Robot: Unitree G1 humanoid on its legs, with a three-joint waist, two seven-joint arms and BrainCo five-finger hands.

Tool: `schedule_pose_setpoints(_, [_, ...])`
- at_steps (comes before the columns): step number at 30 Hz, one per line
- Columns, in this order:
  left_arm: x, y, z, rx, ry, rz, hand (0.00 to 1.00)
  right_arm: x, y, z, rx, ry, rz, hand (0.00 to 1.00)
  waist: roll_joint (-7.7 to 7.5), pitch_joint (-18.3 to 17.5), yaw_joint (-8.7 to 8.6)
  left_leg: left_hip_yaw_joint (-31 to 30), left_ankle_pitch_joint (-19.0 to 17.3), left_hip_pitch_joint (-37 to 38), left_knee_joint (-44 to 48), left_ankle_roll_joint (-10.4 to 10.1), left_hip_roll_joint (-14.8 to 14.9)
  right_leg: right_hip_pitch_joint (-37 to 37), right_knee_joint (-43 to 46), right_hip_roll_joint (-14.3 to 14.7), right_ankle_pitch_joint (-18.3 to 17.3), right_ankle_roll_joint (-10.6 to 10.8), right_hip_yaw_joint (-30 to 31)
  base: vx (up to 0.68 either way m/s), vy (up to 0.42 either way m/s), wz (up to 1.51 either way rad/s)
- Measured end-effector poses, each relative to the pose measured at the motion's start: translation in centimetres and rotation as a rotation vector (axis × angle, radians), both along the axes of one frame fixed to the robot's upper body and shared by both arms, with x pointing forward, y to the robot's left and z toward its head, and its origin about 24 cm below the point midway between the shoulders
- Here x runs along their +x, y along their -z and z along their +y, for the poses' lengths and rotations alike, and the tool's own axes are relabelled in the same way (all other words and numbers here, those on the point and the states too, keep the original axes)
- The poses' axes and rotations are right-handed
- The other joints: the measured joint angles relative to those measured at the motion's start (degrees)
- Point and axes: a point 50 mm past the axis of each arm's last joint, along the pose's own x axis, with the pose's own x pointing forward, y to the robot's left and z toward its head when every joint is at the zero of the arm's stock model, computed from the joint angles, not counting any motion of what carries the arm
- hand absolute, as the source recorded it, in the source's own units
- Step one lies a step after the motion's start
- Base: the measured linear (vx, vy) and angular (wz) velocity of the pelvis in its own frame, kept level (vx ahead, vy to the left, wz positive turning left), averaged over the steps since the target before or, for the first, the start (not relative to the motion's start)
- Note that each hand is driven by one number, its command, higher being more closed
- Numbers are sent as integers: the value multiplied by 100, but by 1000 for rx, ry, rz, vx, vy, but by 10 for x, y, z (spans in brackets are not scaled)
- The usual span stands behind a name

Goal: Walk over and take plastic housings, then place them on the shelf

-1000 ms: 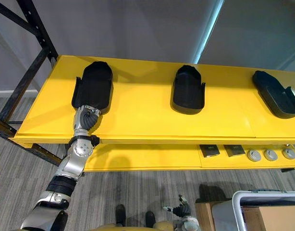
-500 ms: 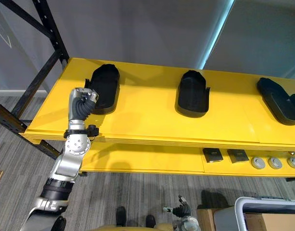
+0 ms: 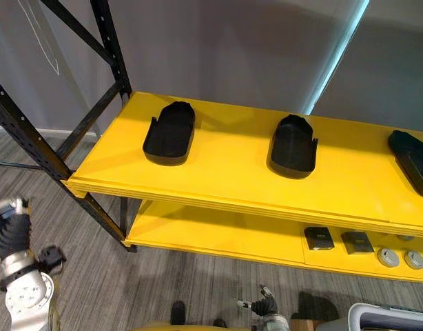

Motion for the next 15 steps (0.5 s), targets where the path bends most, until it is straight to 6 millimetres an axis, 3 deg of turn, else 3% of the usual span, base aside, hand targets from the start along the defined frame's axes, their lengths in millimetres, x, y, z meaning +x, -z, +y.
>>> schedule_pose_setpoints(4, [-28,72,-20,-202,-2,304,0,3,-3,0,-7,-12,-19,0,30,-85,-10,-9,-133,-6,172,75,-86,10,163,-103,-141,150,-32,30,18,2])
schedule_pose_setpoints(7, [-46,101,-35,-289,1,446,0,4,-3,0,-5,-11,-22,0,52,-127,-8,33,-223,12,211,112,-149,25,222,-176,-183,167,-12,37,33,-4])
schedule_pose_setpoints(15, [-65,134,-58,-336,68,655,0,-10,4,-6,-16,40,35,0,183,-232,-28,126,-216,217,-131,117,-313,82,215,-334,-263,240,80,37,15,-6])
